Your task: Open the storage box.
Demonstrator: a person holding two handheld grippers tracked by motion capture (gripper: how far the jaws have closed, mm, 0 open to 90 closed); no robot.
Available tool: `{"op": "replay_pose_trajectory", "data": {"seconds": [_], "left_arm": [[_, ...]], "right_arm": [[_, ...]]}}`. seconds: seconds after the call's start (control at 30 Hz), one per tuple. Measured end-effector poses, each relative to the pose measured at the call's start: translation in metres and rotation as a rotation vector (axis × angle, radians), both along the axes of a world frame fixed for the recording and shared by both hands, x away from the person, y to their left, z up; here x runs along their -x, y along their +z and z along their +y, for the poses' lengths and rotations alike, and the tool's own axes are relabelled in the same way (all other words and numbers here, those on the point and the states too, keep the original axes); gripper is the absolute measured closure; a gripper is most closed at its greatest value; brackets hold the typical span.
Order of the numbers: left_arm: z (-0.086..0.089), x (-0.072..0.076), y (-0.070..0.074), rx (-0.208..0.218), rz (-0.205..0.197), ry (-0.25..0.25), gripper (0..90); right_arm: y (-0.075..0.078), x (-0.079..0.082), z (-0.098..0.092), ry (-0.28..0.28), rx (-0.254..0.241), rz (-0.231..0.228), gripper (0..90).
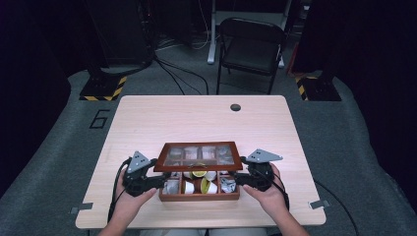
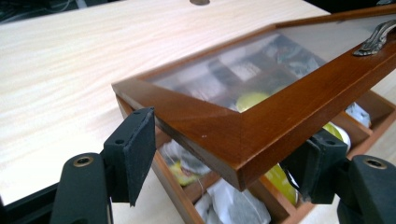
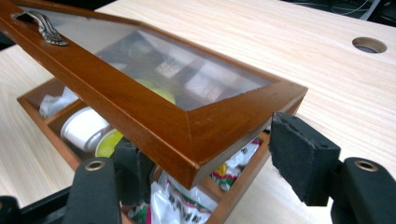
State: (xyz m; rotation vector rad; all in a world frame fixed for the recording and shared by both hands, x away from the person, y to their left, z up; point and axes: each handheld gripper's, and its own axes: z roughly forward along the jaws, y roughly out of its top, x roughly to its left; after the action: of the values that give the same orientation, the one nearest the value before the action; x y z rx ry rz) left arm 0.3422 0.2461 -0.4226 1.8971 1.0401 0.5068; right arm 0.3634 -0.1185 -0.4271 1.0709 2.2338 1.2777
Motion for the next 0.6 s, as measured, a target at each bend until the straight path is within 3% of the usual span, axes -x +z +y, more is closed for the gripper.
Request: {"op": "replay_pose_trajectory", "data": {"seconds": [0.17,0.37,0.6], "left_arm": [[0.0,-0.009,0.009,0.034,-0.008,0.013,30.5],[-0.003,-0.026,0.019,0.024,-0.03,0.023,30.1],[-0.002,-0.043,0.028,0.058,-0.016,0.036,29.0]], "right_arm": [[0.009,-0.011,0.003,-0.016,-0.024,0.003,33.5],[0.02,-0.025,0.004,-0.038,-0.06,0.007,34.2],[0.029,-0.043,0.005,-0.045,-0.076,0.022,34.1]]}}
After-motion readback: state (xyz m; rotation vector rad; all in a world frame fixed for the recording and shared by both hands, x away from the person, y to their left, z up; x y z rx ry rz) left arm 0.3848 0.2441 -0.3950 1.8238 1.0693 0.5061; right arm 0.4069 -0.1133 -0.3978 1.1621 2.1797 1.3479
